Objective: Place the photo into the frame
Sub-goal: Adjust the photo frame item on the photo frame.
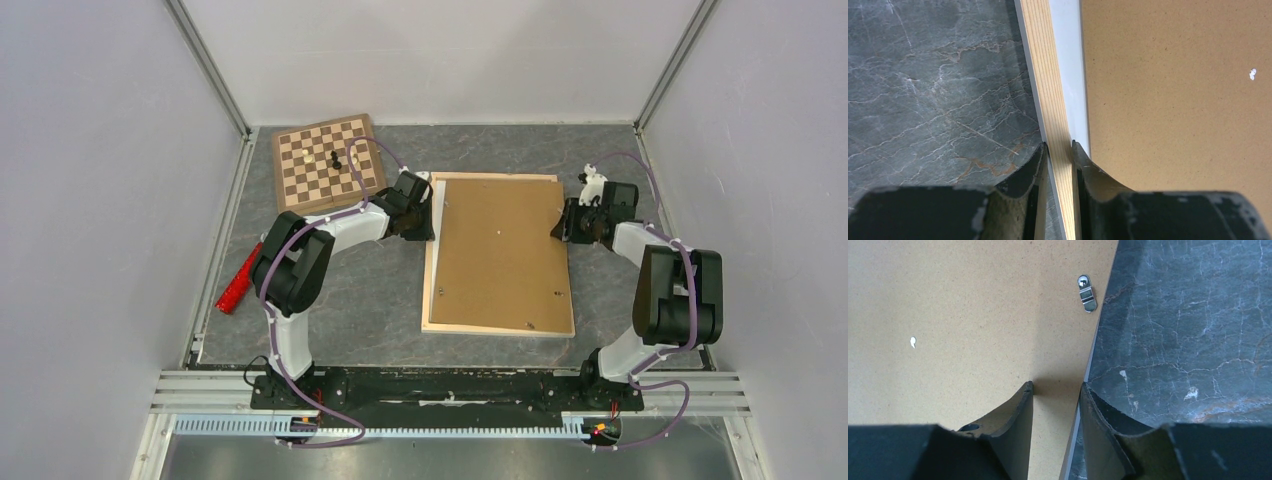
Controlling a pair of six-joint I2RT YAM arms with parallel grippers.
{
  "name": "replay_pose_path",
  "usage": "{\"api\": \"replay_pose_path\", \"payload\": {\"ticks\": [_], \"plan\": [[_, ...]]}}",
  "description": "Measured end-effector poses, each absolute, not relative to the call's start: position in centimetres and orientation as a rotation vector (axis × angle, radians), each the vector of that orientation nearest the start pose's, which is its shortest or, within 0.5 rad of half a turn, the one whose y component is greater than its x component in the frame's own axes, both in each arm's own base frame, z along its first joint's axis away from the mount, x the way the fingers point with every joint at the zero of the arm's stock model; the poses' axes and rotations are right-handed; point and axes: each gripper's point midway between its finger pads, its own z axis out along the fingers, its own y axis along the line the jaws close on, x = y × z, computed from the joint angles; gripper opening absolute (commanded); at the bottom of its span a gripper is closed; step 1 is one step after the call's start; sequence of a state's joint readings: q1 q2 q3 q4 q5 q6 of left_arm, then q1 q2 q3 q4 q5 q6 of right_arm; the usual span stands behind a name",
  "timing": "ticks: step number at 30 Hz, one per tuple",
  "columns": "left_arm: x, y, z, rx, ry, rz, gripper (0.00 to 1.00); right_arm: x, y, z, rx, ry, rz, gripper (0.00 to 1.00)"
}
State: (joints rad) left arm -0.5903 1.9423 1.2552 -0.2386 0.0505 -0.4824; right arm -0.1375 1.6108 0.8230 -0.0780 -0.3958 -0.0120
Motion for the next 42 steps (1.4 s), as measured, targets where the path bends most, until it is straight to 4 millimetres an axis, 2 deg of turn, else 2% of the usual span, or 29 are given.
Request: {"api": "replay_pose_path", "payload": {"ticks": [12,19,29,42], "plan": [[36.9,-28.1,3.0,0.161,2.565,-0.493,0.02,39.0,2.7,6.1,-0.098,2.317,0.425,0.37],[36.9,-28.1,3.0,0.161,2.565,-0.493,0.03,39.0,2.7,6.1,-0.102,2.317,0.423,0.37],[36.9,-28.3,2.9,0.164,2.567,-0.502,0.17,38.9,2.9,5.9,-0.111,2.31,0.418,0.37],[36.9,-28.4,2.9,0.166,2.57,-0.505,0.16,38.5,3.1,4.9,-0.121,2.313,0.38,0.39]]}}
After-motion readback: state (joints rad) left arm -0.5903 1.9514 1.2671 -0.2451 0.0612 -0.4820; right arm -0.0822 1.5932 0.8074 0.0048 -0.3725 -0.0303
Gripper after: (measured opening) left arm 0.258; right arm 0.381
